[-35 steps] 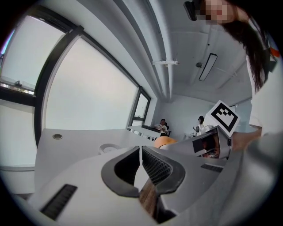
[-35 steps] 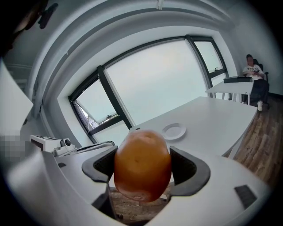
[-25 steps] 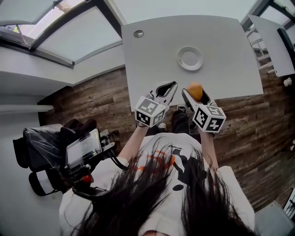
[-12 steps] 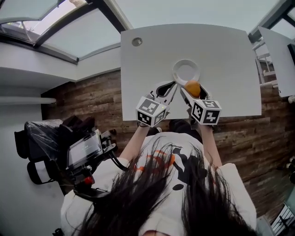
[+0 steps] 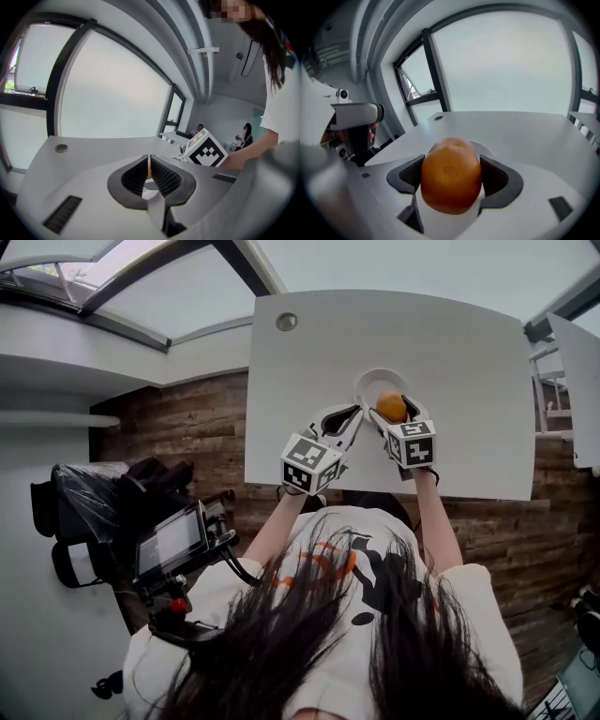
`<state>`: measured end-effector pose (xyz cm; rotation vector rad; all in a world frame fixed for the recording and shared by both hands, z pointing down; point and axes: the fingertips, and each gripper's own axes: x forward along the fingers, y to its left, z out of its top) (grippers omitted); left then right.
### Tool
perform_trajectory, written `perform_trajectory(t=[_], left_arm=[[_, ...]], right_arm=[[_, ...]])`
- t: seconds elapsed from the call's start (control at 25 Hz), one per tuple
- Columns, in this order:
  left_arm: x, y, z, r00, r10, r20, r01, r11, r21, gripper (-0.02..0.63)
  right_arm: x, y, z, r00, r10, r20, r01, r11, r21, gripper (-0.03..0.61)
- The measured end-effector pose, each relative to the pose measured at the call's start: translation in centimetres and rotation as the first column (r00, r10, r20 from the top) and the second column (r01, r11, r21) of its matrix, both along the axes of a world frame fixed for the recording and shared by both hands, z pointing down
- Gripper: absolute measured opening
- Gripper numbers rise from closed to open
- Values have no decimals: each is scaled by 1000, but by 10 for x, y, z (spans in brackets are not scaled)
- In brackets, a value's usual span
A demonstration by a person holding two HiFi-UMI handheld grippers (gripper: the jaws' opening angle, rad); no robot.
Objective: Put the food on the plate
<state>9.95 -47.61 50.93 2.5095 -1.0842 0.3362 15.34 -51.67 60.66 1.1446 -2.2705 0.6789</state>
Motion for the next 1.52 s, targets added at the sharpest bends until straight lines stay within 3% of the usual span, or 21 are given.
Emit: perform_trajectory(t=[0.24,0.56,0.96,1.52], left_arm=[[-6,4,5,1000,-14,18,15,1000,-20,6],[-11,5,12,999,-41,17,41,998,-43,6],[-13,5,14,998,-55,6,55,997,-47,6],[-19,-1,12,998,-57,17,58,998,-37,6]], right_arm=[[-7,-3,22,989,-117,-93,116,993,-21,371],[-12,-10,31,982,-155,-112,152,988,-33,371],[-11,-12,33,985,-135,-107,134,991,-17,371],[3,-9,36,995,-85,-52,81,994,-72,371]])
